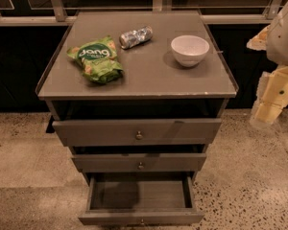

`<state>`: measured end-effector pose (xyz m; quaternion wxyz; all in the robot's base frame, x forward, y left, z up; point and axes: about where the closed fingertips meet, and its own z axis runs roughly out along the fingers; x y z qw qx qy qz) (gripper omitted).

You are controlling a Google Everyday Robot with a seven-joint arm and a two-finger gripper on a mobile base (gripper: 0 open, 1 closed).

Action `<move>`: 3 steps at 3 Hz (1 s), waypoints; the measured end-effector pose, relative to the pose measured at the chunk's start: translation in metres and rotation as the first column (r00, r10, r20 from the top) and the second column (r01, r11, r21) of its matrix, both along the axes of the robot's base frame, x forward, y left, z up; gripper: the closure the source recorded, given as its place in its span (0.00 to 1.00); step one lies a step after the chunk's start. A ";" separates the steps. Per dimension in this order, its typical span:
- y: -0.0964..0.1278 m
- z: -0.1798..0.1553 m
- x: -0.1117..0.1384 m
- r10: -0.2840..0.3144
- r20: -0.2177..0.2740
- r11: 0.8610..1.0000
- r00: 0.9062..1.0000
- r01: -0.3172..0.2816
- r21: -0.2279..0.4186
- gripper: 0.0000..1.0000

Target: Close bottom drawer

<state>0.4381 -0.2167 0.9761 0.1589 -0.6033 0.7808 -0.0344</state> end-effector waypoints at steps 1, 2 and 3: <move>0.000 0.000 0.000 0.000 0.000 1.000 1.000 0.000 0.000 0.00; -0.007 -0.023 0.007 -0.014 0.011 0.998 1.000 0.014 0.066 0.00; -0.013 -0.102 0.009 -0.056 -0.043 0.967 0.998 0.064 0.245 0.00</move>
Offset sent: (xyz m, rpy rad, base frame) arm 0.0266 -0.0306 -0.0900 0.2515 -0.0238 -0.0528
